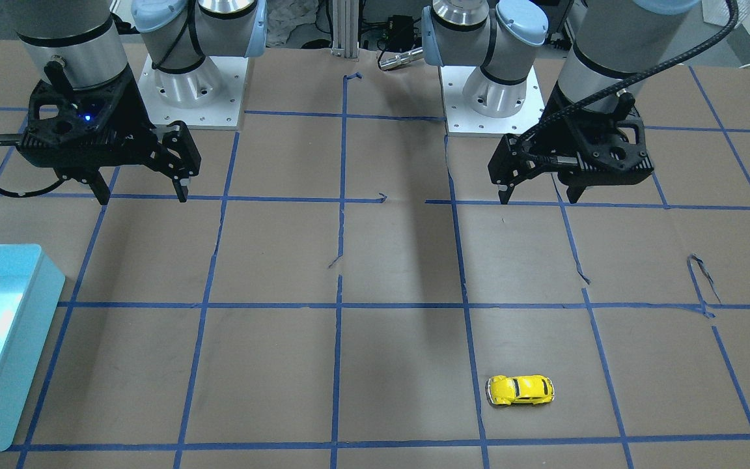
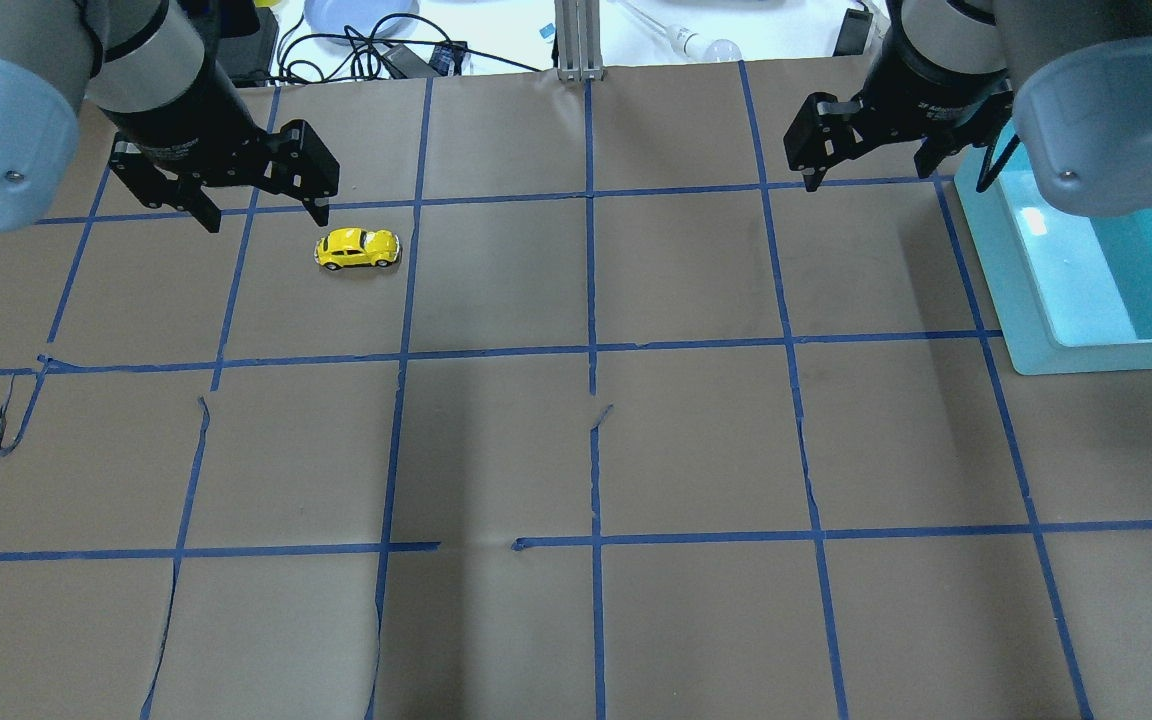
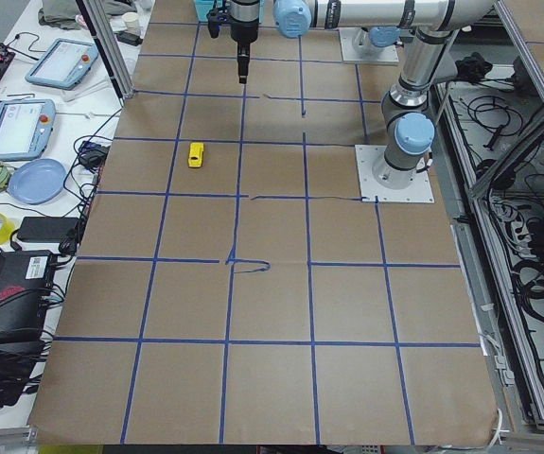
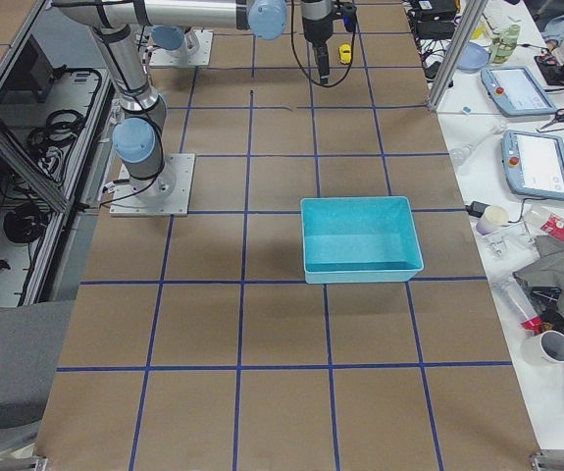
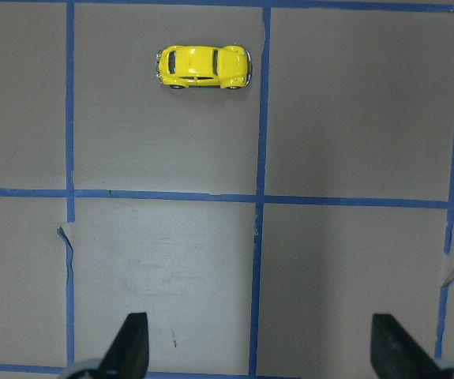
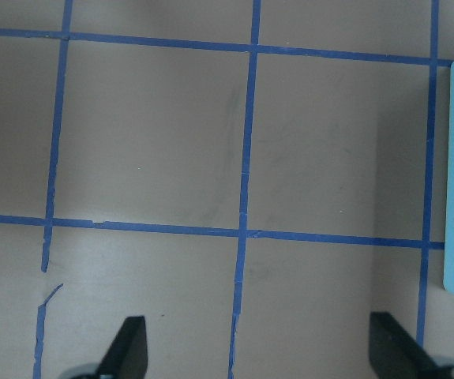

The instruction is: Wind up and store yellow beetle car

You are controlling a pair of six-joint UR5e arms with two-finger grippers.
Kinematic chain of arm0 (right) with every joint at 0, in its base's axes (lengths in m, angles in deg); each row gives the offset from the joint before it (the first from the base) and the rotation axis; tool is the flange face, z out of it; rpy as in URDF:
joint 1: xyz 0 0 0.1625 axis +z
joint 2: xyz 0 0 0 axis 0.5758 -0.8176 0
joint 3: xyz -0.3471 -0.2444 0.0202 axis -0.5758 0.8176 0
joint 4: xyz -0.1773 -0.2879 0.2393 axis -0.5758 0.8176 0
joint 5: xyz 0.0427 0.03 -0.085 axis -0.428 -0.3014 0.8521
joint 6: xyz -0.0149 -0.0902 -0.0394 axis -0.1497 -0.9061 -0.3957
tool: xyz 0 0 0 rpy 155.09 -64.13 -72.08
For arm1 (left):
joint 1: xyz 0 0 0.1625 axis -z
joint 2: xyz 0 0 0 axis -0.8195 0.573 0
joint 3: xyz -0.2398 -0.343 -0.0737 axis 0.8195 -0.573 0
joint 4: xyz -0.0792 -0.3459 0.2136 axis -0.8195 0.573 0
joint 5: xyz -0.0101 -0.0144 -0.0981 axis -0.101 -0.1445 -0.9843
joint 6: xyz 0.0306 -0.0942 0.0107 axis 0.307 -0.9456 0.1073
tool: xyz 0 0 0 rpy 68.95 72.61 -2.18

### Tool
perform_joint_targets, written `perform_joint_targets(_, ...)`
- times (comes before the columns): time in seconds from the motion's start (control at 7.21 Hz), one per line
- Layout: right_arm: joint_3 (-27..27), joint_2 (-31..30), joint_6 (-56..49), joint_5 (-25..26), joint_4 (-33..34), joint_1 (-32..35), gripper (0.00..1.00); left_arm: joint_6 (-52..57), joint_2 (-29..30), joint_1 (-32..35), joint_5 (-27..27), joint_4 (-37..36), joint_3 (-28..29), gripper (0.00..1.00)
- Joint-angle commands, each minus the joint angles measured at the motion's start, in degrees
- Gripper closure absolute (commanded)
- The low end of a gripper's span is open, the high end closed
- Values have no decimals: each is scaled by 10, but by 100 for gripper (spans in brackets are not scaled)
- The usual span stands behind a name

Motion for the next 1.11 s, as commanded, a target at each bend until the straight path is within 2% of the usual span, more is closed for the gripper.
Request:
perform_joint_targets(0.0, -1, 0, 0, 0, 0, 0, 0, 0, -1, 0, 0, 0, -1, 0)
perform_joint_targets(0.97, -5, 0, 0, -1, 12, 0, 0, 0, 1, -1, 0, -1, -3, 0)
